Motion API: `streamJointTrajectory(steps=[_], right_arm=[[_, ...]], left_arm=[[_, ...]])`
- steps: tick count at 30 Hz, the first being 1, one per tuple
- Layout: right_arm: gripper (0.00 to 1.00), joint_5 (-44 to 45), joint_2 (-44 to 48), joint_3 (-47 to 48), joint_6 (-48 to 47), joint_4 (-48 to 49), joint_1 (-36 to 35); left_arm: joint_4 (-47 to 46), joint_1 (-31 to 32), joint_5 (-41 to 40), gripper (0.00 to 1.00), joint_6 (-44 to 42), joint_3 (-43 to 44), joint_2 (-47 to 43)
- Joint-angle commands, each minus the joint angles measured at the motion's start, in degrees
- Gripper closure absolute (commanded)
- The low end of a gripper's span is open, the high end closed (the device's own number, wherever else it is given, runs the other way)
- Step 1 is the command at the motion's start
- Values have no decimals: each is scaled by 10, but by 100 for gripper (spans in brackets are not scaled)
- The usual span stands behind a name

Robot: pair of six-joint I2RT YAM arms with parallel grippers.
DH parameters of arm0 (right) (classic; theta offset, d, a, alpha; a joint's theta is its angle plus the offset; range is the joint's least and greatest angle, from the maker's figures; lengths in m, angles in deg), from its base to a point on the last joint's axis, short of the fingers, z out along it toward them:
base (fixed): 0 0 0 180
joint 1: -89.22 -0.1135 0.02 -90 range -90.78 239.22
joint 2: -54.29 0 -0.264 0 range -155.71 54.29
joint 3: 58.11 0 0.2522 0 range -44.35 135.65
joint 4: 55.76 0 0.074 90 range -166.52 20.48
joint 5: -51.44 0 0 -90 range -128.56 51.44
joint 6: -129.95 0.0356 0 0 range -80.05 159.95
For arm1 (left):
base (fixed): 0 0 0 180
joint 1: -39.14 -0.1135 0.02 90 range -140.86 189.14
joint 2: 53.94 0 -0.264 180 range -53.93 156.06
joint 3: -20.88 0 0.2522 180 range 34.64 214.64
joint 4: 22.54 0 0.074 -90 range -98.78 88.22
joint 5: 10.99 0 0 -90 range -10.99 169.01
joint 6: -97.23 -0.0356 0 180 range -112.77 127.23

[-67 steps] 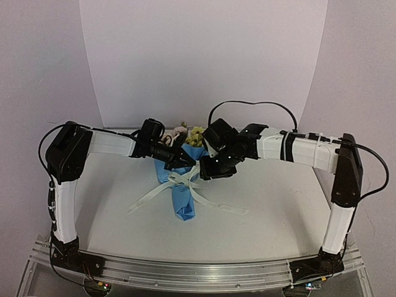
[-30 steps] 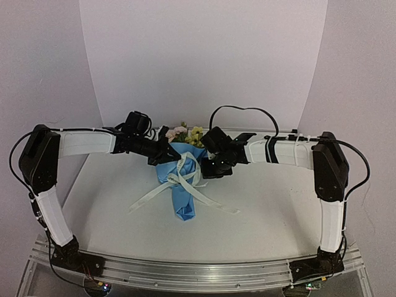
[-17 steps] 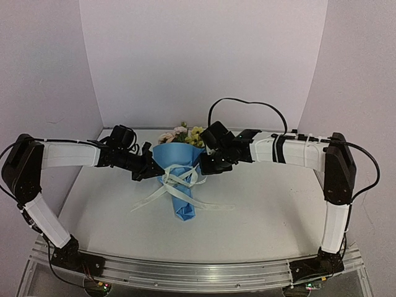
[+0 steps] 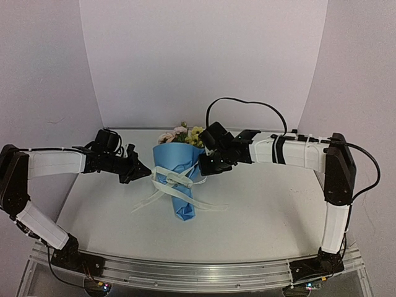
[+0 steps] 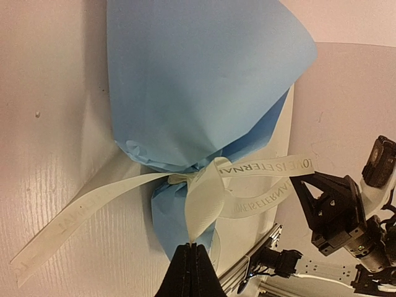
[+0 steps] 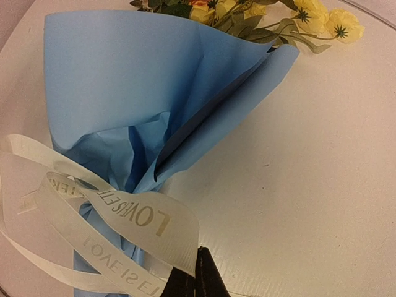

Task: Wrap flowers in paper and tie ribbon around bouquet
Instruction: Cross the half-tied ribbon over the folded bouquet.

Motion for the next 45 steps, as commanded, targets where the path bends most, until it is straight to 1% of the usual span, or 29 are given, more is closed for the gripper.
streamJointTrajectory(steps=[1,5,8,10,13,16,19,24,27,30,31,34,37,40,45], right_arm=[[100,24,18,11,-8,8,-4],[100,39,9,22,-15,4,-4],[100,47,-1,36,-24,-1,-5],[100,51,-7,43,-30,-3,-4],[100,52,-11,50,-33,-4,-4],[100,48,-17,59,-36,-5,-5],[100,45,-17,62,-41,-6,-4],[100,35,-15,61,-52,-5,-5],[100,37,-13,59,-56,-5,-6],[100,34,-11,55,-57,-5,-7],[100,35,-10,53,-57,-5,-7],[100,39,-1,39,-52,-5,-7],[100,47,4,26,-48,-5,-7],[100,44,5,23,-45,-5,-7],[100,48,6,22,-42,-5,-11]], left_arm=[[-15,-5,0,100,2,-19,-28],[-16,-1,39,100,-20,-11,-36],[-4,28,51,100,-30,-2,-37],[-8,48,56,100,-21,-3,-33],[-48,77,64,100,6,-10,-20],[-68,112,68,100,15,18,14],[-110,130,75,100,30,45,49],[-110,156,83,100,27,125,131],[-101,156,64,100,35,141,160],[-103,150,28,100,60,125,163],[-118,144,12,100,81,106,150],[-197,115,-27,100,148,7,96],[-211,95,-57,100,157,-40,40],[-191,92,-64,100,144,-49,11],[-164,100,-28,100,134,-36,27]])
